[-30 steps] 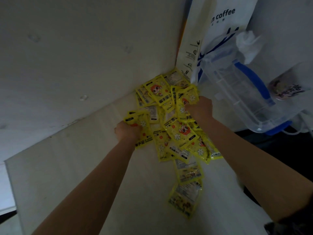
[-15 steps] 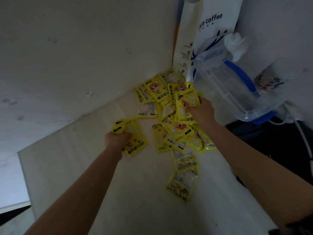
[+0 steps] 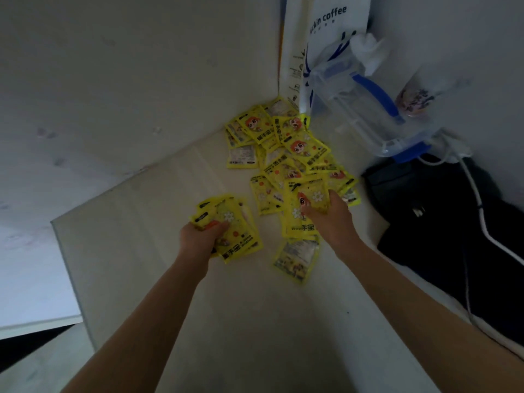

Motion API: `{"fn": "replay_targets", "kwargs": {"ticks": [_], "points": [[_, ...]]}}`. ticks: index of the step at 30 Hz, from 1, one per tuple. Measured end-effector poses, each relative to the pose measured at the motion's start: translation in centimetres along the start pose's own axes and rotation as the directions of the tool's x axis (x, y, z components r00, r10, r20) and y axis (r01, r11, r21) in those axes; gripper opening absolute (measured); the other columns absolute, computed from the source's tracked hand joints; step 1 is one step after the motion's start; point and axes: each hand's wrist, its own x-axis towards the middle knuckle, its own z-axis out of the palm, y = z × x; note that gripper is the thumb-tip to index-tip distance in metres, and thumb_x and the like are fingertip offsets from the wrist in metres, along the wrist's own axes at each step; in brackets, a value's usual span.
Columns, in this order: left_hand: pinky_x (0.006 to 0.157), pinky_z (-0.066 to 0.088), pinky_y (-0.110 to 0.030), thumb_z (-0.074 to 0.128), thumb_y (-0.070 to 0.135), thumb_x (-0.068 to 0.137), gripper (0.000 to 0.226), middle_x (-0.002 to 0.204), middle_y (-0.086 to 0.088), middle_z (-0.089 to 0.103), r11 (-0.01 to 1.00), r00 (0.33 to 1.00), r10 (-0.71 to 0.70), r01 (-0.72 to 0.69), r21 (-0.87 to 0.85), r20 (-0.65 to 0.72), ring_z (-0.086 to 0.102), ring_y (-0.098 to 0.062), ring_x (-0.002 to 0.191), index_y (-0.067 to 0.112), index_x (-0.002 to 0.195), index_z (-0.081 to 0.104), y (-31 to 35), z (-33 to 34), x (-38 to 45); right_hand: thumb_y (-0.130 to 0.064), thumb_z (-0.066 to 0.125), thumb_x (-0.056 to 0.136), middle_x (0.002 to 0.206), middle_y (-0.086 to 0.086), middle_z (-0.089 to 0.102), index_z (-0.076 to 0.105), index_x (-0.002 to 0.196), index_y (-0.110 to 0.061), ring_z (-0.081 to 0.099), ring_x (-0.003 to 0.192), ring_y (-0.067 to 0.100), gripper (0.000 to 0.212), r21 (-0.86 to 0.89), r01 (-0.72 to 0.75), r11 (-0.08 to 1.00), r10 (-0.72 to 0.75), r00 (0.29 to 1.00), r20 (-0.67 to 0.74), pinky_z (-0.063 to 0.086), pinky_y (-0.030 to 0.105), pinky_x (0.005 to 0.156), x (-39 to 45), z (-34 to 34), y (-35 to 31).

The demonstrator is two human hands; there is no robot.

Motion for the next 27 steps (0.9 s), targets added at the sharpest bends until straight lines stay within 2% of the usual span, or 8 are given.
{"fn": "replay_targets", "kwargs": {"ticks": [3,6,10,14,17,20,23,27], "points": [[0.062,0.058,-0.038,0.073,0.003,0.079,0.015,0.076,-0.008,0.069,1.0,0.999,-0.004,0.005,-0.025,0.044,0.064,-0.014,0.048,0.007,0.092,0.068,-1.4,0.3,-2.0,-0.032,0.071,0.082,0.108,-0.003,0.069,0.06,0.118,-0.025,0.065,0.101,0.019,0.038,0.045,-0.046,0.998,0.047,0.999,-0.028,0.054,0.044,0.091,-3.3,-0.1,2.1],[0.067,0.059,-0.046,0.073,0.003,0.078,0.016,0.077,-0.009,0.069,0.999,0.996,-0.018,0.02,-0.026,0.087,0.064,-0.021,0.055,0.006,0.093,0.069,-3.0,0.3,-4.1,-0.031,0.072,0.08,0.105,0.001,0.069,0.06,0.109,-0.022,0.066,0.097,0.021,0.033,0.088,-0.102,0.991,0.109,0.991,-0.081,0.054,0.049,0.088,-6.9,0.0,4.2],[0.066,0.058,-0.046,0.074,0.003,0.077,0.015,0.076,-0.009,0.069,0.999,0.983,-0.044,0.041,0.018,0.179,0.062,-0.02,0.052,0.006,0.091,0.069,-5.4,-0.7,-6.0,-0.025,0.072,0.082,0.105,0.004,0.068,0.057,0.108,-0.023,0.066,0.096,0.023,0.03,0.14,-0.17,0.975,0.19,0.971,-0.143,0.055,0.049,0.087,-11.9,1.1,6.2],[0.066,0.059,-0.052,0.074,0.002,0.076,0.017,0.08,-0.013,0.071,0.992,0.955,-0.038,0.001,0.123,0.293,0.066,-0.028,0.064,0.004,0.093,0.071,-7.2,-2.4,-7.3,-0.025,0.07,0.084,0.103,0.004,0.067,0.055,0.111,-0.02,0.066,0.094,0.024,0.032,0.151,-0.215,0.965,0.246,0.943,-0.226,0.055,0.045,0.084,-16.7,2.6,7.4],[0.065,0.06,-0.047,0.074,0.003,0.077,0.018,0.082,-0.014,0.072,0.971,0.93,-0.02,-0.07,0.23,0.366,0.065,-0.024,0.06,0.005,0.095,0.071,-8.1,-4.1,-7.8,-0.025,0.068,0.084,0.102,0.006,0.067,0.054,0.114,-0.017,0.065,0.093,0.026,0.034,0.174,-0.261,0.95,0.304,0.9,-0.311,0.055,0.044,0.081,-20.4,4.0,8.3],[0.064,0.06,-0.039,0.077,0.006,0.075,0.022,0.084,-0.01,0.073,0.944,0.911,0.007,-0.142,0.298,0.412,0.068,-0.023,0.066,0.006,0.096,0.071,-8.9,-5.7,-8.2,-0.024,0.069,0.083,0.1,0.006,0.067,0.055,0.112,-0.018,0.065,0.092,0.026,0.033,0.213,-0.295,0.931,0.357,0.858,-0.37,0.055,0.043,0.08,-23.9,5.5,9.2],[0.068,0.06,-0.041,0.079,0.009,0.073,0.027,0.088,-0.007,0.075,0.912,0.872,0.01,-0.209,0.352,0.49,0.072,-0.024,0.077,0.011,0.099,0.072,-9.7,-6.8,-9.4,-0.025,0.07,0.082,0.099,0.006,0.067,0.055,0.111,-0.017,0.065,0.09,0.026,0.033,0.245,-0.339,0.908,0.415,0.805,-0.424,0.055,0.042,0.079,-27.5,6.4,10.1],[0.069,0.06,-0.04,0.079,0.009,0.073,0.026,0.088,-0.004,0.074,0.868,0.819,-0.003,-0.283,0.408,0.574,0.072,-0.02,0.078,0.015,0.097,0.071,-10.8,-7.0,-11.9,-0.027,0.072,0.08,0.096,0.003,0.069,0.057,0.108,-0.019,0.068,0.088,0.023,0.033,0.308,-0.35,0.884,0.464,0.733,-0.498,0.057,0.043,0.079,-32.3,7.0,11.7]]}}
